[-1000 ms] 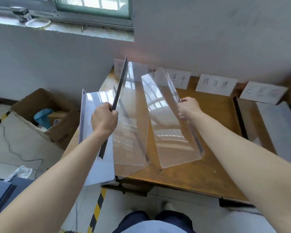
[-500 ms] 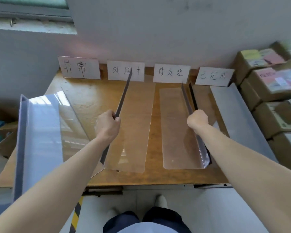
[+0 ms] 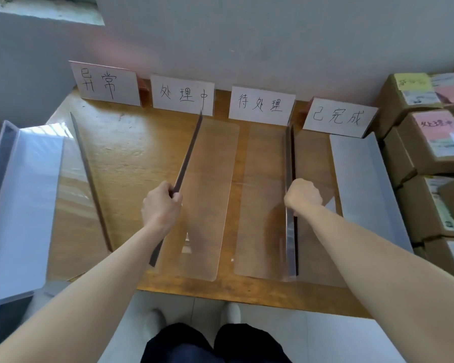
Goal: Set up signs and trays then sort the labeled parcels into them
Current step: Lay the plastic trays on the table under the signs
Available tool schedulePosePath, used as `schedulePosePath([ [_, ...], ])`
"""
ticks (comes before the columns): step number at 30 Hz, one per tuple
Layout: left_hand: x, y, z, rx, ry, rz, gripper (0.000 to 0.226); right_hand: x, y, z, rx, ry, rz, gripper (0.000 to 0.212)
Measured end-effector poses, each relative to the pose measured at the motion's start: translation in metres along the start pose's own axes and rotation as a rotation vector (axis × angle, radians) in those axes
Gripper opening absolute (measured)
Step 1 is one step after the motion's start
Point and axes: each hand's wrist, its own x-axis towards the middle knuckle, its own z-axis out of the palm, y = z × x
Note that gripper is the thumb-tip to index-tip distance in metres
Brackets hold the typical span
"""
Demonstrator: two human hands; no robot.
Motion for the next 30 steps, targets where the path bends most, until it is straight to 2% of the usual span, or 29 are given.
schedulePosePath([
  [5,-0.009,0.0,0.017,-0.004,0.017,-0.033,0.007,0.011,0.011,-0.002,-0.037,0.023,-0.029,0.022],
  [9,-0.009,0.004,0.024,-0.003,0.033,-0.028,0.01,0.015,0.013,-0.003,-0.068,-0.046,-0.055,0.017],
  [14,-0.004,0.011,0.034,-0.008,0.044,-0.033,0.014,0.018,0.014,-0.007,-0.128,0.009,-0.126,0.01],
  [18,0.001,0.017,0.04,-0.003,-0.02,-0.03,0.014,0.023,0.002,-0.022,-0.089,0.043,-0.237,0.007],
  [22,0.005,0.021,0.047,-0.001,-0.096,-0.03,0.009,0.023,-0.011,-0.026,-0.042,0.041,-0.381,0.014],
  [30,0.008,0.022,0.055,-0.009,-0.123,-0.025,0.016,0.027,-0.021,-0.027,-0.028,0.071,-0.453,0.019],
])
